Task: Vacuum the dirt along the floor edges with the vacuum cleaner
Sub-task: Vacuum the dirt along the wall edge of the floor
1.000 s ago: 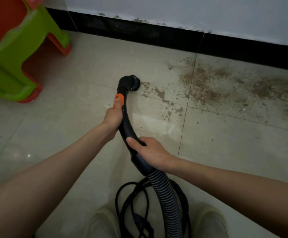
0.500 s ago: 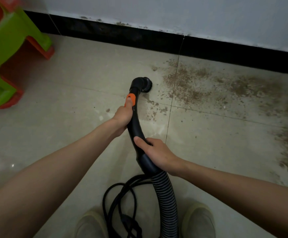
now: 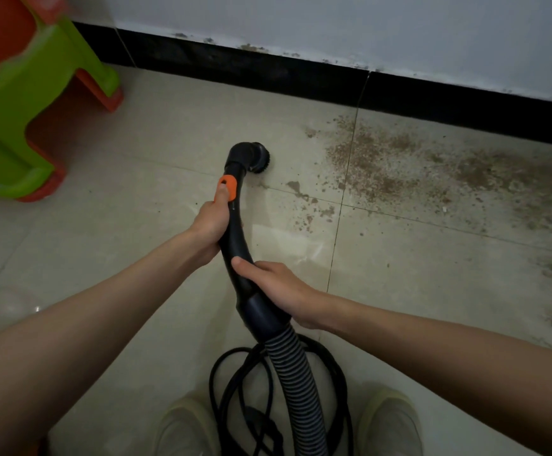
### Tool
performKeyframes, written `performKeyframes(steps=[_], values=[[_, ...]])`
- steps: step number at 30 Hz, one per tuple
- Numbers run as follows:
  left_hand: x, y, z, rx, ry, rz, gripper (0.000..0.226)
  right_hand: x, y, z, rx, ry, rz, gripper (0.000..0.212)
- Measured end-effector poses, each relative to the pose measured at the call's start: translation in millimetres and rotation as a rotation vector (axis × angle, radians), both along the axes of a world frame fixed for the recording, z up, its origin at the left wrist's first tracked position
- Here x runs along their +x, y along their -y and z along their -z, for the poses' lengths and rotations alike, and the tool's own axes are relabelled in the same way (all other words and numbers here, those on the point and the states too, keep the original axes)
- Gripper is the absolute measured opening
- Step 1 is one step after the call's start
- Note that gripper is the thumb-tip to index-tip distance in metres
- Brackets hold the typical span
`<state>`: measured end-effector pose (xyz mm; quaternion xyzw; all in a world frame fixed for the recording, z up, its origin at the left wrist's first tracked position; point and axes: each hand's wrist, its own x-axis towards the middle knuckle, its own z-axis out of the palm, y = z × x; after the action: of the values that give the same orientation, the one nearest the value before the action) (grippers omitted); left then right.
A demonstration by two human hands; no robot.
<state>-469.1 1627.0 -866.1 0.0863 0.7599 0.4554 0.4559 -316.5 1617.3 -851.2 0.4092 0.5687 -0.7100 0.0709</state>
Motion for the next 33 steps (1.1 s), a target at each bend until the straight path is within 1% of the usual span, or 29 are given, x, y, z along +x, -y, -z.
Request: performKeyframes(steps=[3,6,10,12,15,19,24,27,33], values=[[-11,13,-3,0.017,-0.016,-0.013,0.052,-15,6,-1,-0.092,-0.043,0.004,0.047],[-21,28,-3,0.027,-0.003,-0.022,0.049,-29,15,-3,-0.111,-0.075,-0.02,0.046],[-30,46,-2,-0.017,0.127,-0.089,0.041,-40,31,-1,0.045,-0.053,-0.11,0.045],[-35,51,-1,-0.039,0.156,-0.089,0.036,-43,39,0,0.116,-0.022,-0.149,0.046],[-37,52,2,-0.07,0.087,-0.051,0.039,-39,44,3,0.156,0.021,-0.179,0.047],[-25,47,9,-0.116,-0.024,0.026,0.052,-24,43,4,0.113,0.058,-0.17,0.043],[-7,33,14,-0.114,-0.047,0.088,0.056,-9,33,6,0.17,0.108,-0.152,0.045],[4,25,17,-0.108,-0.043,0.124,0.057,1,28,5,0.162,0.127,-0.141,0.045],[28,5,20,-0.103,-0.049,0.195,0.057,25,20,4,0.133,0.144,-0.031,0.043]])
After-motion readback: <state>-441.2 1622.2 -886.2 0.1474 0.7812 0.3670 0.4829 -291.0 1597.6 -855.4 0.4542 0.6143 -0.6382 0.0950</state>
